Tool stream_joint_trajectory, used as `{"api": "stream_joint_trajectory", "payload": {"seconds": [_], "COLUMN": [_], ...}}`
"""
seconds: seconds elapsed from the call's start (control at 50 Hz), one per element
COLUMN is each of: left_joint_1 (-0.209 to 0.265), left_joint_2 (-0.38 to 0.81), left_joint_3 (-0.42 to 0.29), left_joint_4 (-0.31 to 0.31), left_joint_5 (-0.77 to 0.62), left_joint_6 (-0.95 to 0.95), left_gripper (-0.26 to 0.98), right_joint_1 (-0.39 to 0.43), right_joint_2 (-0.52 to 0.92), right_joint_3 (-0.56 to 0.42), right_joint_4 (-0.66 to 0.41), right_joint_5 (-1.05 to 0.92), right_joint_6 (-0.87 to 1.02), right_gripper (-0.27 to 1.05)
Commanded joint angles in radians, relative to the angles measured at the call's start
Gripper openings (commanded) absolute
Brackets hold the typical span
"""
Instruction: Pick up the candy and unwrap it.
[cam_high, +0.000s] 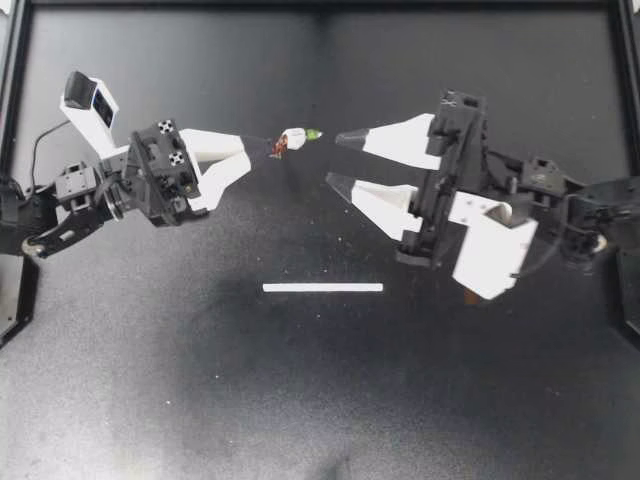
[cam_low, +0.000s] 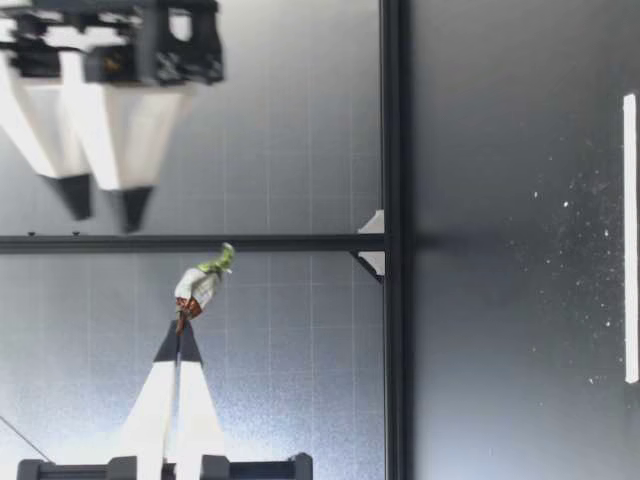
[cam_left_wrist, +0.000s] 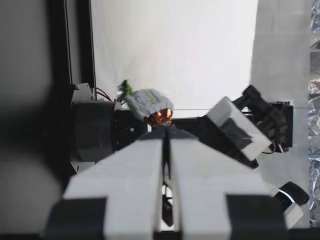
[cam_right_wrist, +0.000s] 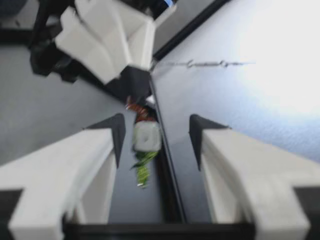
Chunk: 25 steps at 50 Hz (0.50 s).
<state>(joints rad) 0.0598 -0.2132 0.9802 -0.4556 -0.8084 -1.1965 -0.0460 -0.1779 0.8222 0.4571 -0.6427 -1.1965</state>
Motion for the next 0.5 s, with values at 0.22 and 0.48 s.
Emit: {"api": "stream_joint_trajectory", "payload": {"seconds": [0.22,0.48], "left_joint_1": [0.002,0.002], "left_joint_2": [-0.009,-0.008], "left_joint_3": [-0.018,-0.025], "left_joint_4": [0.008,0.066], "left_joint_5": [-0.009,-0.009], "left_joint_6": [0.006,0.006], "left_gripper": [-0.16,-0.16], "right_joint_1": [0.008,-0.017], "right_joint_2": [0.057,0.083], "right_joint_3": [-0.071,-0.091], "right_joint_4": [0.005,0.005], "right_joint_5": [-0.012,-0.012], "right_joint_6": [-0.011,-0.011], "right_gripper": [0.56,0.56]}}
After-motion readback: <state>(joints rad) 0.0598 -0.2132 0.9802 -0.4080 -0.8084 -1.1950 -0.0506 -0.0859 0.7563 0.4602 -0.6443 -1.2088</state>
